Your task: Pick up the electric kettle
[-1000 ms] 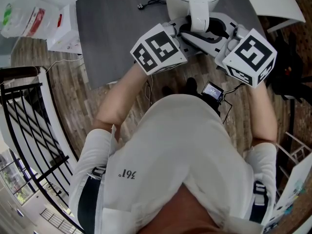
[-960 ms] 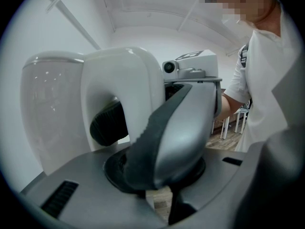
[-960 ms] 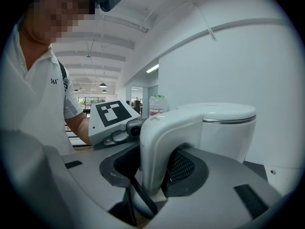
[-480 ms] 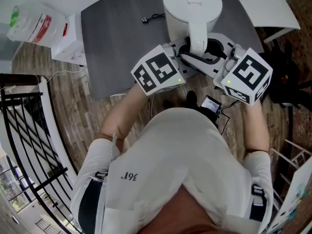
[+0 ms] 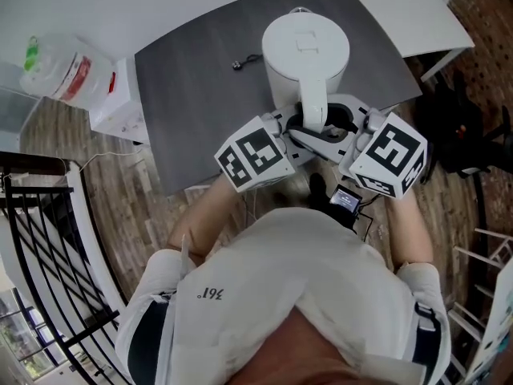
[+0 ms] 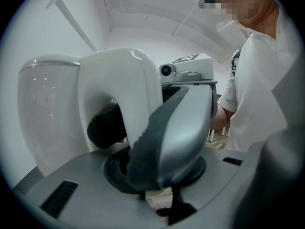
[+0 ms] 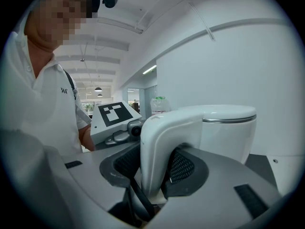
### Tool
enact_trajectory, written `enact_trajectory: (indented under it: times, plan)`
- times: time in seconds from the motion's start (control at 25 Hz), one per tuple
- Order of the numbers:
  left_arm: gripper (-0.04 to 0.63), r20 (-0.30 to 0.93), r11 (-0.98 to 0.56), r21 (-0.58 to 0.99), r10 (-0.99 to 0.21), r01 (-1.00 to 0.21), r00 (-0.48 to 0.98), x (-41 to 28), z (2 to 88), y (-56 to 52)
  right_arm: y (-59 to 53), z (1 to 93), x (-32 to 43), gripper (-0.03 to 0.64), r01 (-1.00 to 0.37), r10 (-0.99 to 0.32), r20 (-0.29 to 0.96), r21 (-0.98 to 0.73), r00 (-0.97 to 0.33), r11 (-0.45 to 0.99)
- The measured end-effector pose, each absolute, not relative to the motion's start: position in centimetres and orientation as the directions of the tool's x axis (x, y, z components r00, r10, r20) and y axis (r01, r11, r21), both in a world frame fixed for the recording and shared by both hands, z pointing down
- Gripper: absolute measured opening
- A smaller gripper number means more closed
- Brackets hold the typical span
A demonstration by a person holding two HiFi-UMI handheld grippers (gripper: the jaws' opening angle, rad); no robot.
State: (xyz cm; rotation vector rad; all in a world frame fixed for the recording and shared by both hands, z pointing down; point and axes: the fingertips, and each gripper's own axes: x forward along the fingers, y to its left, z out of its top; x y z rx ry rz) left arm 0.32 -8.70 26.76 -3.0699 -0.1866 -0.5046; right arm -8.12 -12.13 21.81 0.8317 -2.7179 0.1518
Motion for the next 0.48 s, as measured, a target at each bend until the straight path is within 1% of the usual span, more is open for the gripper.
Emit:
enact_trajectory:
  times: [0.24, 0.48]
  plan:
    - [0.098, 0.326, -0.991, 0.016, 0.129, 0.131, 0.937, 0.1, 27.0, -6.3, -9.9, 22.1, -8.3, 0.153, -0.561, -0.523, 0.314, -0.039, -0.793, 0.827]
    - [0.103, 0.334, -0.993, 0.014, 0.113, 0.115, 0.936, 2.0, 27.0, -4.4, -7.9, 22.0, -6.4, 0.153, -0.531, -0.492, 0.312, -0.053, -0.813, 0.845]
